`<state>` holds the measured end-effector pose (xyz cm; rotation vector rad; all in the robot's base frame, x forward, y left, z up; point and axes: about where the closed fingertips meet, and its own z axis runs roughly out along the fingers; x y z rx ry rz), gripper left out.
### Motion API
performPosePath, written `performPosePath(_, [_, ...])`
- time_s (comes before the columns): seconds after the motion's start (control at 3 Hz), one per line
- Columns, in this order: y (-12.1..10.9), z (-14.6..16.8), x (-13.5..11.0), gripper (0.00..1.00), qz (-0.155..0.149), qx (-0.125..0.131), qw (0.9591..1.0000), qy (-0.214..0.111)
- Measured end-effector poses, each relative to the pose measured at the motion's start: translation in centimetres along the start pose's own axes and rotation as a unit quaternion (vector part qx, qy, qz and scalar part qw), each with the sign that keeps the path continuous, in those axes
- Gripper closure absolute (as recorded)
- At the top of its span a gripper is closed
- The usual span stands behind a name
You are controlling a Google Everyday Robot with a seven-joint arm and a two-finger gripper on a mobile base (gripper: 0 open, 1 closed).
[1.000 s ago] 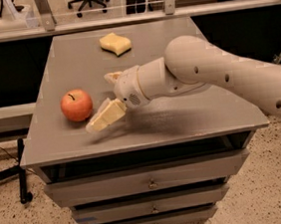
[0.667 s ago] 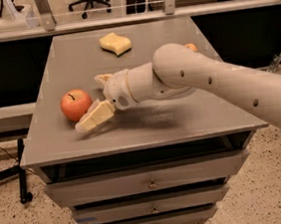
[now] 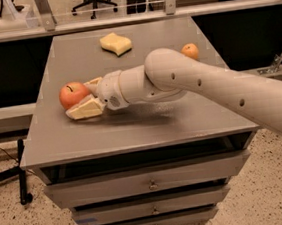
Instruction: Pick apple
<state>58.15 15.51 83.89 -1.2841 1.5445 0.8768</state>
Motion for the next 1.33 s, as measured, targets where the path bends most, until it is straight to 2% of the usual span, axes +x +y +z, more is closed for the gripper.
performPosePath(0.33, [0.1,-0.4,-0.9,0.62,0.003,0.009,0.9999,-0.01])
performPosePath(0.67, [-0.1,-2.1,-1.9,0.85,-0.004,0.029,0.9995,-0.013])
performPosePath(1.0, [-1.3,-5.7,-4.2,1.0,-0.029,0.06,0.9977,-0.011])
performPosePath(1.33, [-1.3,-5.9,-4.6,1.0,-0.032,0.062,0.9975,-0.011])
